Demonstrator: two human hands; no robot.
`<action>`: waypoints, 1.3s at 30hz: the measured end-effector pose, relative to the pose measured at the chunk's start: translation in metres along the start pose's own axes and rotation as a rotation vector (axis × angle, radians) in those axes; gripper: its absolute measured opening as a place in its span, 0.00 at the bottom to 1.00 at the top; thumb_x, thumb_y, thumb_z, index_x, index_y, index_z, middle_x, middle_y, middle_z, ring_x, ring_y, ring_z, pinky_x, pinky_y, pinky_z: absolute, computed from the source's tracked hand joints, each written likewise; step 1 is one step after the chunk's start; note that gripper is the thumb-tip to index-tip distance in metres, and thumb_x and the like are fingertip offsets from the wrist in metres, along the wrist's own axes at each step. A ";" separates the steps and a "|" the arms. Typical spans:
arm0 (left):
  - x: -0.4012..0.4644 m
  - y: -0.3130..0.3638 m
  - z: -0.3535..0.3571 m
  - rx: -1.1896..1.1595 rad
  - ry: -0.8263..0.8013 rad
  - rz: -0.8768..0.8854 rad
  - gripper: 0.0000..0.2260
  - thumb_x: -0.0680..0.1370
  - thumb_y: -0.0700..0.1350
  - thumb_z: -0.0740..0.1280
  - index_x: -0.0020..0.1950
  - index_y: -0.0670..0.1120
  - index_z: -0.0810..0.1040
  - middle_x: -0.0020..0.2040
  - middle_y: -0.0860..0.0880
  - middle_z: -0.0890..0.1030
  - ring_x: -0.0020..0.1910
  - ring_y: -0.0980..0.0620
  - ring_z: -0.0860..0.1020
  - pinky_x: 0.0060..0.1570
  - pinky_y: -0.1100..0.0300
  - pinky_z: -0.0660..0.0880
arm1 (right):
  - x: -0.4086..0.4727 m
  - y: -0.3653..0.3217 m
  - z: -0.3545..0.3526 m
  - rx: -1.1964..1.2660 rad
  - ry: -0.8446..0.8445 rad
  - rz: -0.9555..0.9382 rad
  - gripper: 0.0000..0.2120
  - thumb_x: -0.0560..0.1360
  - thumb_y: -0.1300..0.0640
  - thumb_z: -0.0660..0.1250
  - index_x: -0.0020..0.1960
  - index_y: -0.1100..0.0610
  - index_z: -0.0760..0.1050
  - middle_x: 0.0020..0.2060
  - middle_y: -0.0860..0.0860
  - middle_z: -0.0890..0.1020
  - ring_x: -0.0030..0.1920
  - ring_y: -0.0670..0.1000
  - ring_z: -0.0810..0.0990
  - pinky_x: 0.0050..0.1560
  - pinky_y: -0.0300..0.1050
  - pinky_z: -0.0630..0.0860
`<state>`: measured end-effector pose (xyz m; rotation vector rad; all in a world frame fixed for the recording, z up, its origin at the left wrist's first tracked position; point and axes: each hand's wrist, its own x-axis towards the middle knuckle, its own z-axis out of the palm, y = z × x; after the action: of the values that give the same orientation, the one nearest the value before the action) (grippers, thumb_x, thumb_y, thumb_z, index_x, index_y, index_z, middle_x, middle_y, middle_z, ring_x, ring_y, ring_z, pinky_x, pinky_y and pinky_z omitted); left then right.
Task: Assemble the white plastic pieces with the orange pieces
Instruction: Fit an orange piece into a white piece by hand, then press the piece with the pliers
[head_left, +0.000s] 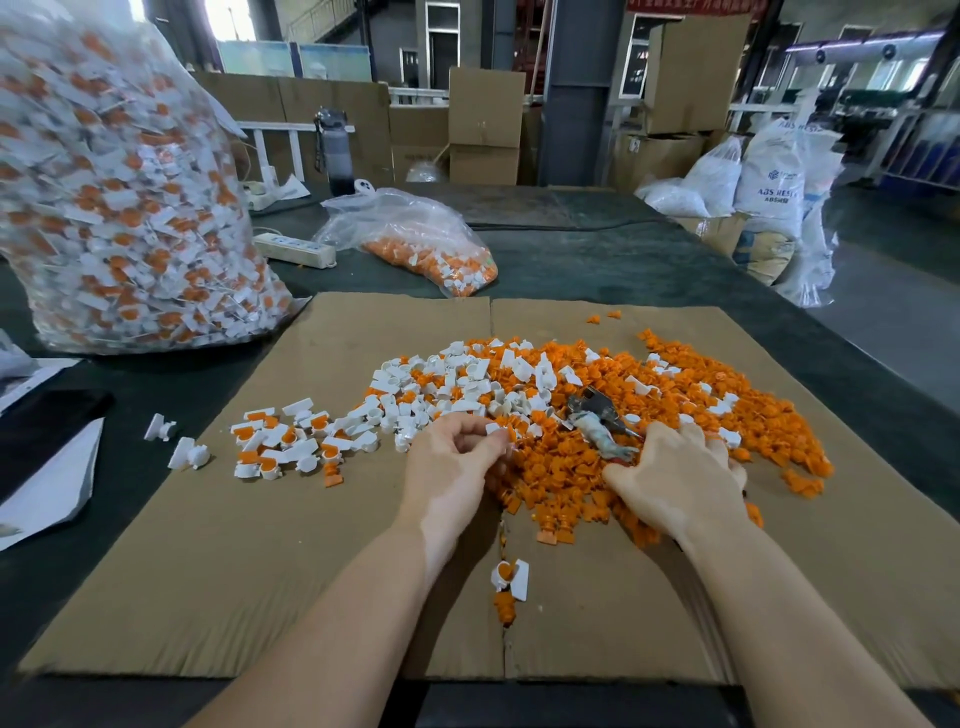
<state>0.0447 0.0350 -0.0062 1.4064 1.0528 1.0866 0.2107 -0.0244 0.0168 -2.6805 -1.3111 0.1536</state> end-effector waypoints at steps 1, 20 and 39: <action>0.001 0.001 0.001 -0.023 0.005 -0.018 0.02 0.75 0.40 0.69 0.43 0.46 0.78 0.30 0.51 0.82 0.29 0.61 0.77 0.30 0.70 0.74 | -0.001 0.000 0.000 -0.005 0.044 -0.013 0.20 0.73 0.42 0.61 0.57 0.55 0.70 0.63 0.57 0.69 0.64 0.60 0.66 0.63 0.57 0.63; 0.014 0.023 0.000 -0.362 0.048 -0.314 0.02 0.77 0.38 0.66 0.45 0.41 0.77 0.34 0.48 0.78 0.24 0.61 0.76 0.30 0.68 0.73 | -0.033 -0.022 -0.036 0.622 -0.436 -0.375 0.15 0.78 0.53 0.56 0.34 0.56 0.68 0.26 0.49 0.69 0.28 0.48 0.68 0.34 0.43 0.63; 0.017 0.025 0.005 -0.339 0.141 -0.392 0.02 0.76 0.37 0.68 0.48 0.40 0.78 0.36 0.47 0.79 0.29 0.58 0.76 0.25 0.68 0.71 | -0.031 -0.023 -0.028 0.470 -0.378 -0.427 0.16 0.78 0.41 0.56 0.38 0.50 0.69 0.31 0.48 0.70 0.30 0.45 0.68 0.33 0.40 0.62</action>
<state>0.0539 0.0479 0.0201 0.8216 1.1255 1.0233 0.1781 -0.0376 0.0498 -1.9933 -1.6631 0.8283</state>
